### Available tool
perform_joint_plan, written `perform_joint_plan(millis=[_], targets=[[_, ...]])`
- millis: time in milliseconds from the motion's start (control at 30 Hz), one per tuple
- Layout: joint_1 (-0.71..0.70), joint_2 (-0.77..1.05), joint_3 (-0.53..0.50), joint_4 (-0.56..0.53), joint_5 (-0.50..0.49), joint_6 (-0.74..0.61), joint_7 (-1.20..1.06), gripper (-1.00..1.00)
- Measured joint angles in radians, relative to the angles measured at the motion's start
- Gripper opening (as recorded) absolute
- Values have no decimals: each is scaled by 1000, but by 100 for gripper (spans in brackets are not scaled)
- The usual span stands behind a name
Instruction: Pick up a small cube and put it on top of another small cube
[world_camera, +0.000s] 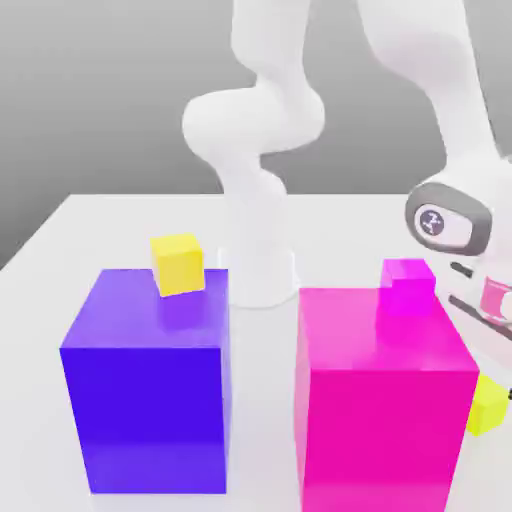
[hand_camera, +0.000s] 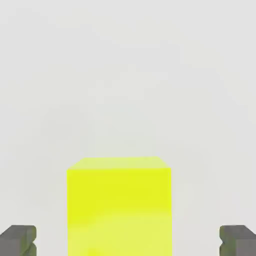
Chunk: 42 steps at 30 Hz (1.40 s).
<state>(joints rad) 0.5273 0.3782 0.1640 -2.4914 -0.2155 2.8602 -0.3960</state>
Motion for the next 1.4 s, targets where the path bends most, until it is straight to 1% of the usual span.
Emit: perform_joint_plan(millis=[33, 267, 433, 500, 700, 967, 1067, 1133, 1200, 1233, 1400], targets=[[10, 20, -11, 4, -9, 16, 6, -100], [8, 17, -9, 3, -9, 11, 5, -100], [-39, -137, 50, -25, 83, -115, -66, -100], [-62, -181, 33, 0, 101, -172, -64, -100], [-114, -385, -14, 50, 130, -393, 141, -100], [-184, -672, -50, 92, 227, -711, 435, -100], [-216, -751, -56, 86, 252, -818, 549, -100], [-227, -764, -57, 59, 263, -810, 586, -100], [-230, -743, -54, 11, 267, -743, 595, -100], [-231, -730, -52, -13, 267, -707, 597, 100], [-231, -730, -52, -13, 267, -707, 597, 100]])
